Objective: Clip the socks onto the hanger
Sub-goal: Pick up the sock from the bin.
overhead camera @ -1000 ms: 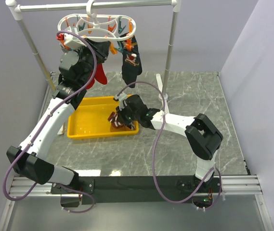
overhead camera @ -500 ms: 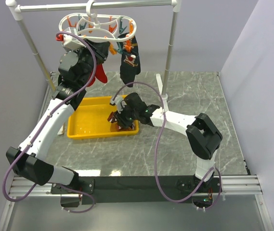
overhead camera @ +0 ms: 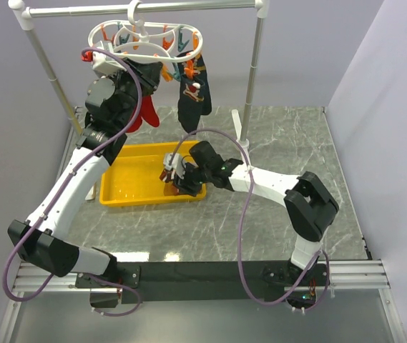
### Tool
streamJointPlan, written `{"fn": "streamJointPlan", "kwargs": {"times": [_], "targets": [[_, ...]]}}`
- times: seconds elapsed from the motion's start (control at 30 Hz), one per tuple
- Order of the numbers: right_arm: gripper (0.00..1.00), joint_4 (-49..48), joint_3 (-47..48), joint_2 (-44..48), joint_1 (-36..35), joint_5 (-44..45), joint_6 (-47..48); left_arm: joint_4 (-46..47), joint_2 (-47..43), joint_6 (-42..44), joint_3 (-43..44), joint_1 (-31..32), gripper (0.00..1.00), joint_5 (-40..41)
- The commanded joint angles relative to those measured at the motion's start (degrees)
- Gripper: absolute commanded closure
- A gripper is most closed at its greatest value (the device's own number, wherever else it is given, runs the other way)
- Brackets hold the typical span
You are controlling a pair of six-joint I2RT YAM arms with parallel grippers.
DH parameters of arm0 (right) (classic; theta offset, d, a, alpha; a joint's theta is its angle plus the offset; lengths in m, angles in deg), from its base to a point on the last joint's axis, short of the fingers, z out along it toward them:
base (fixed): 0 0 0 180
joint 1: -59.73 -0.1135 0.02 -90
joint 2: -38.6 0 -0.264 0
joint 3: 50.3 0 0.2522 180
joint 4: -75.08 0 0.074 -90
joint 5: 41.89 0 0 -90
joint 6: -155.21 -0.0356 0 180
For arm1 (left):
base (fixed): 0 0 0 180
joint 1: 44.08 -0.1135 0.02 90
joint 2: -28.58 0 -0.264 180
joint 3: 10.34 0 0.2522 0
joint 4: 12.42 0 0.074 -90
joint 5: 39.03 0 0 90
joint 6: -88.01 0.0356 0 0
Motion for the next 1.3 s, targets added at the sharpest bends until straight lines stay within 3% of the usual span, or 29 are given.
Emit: {"fn": "streamJointPlan", "kwargs": {"times": [0.0,0.5,0.97,1.27], "targets": [[0.46,-4.9,-2.0,4.9,0.2,-1.4,9.6,2.9,-1.6,-0.4,-0.3,-0.3,0.73,-0.4],[0.42,-2.9,0.8,2.4,-0.6,5.2,24.2,4.1,-2.3,-0.5,-1.7,-0.6,0.73,-0.5],[0.45,1.4,-1.1,4.5,-3.1,1.2,22.8,5.4,-4.1,-0.9,-4.0,-1.9,0.73,-0.5],[0.47,0.4,0.2,1.2,-4.8,9.4,24.7,5.7,-4.4,-1.6,-4.7,-2.2,0.73,-1.1]]}}
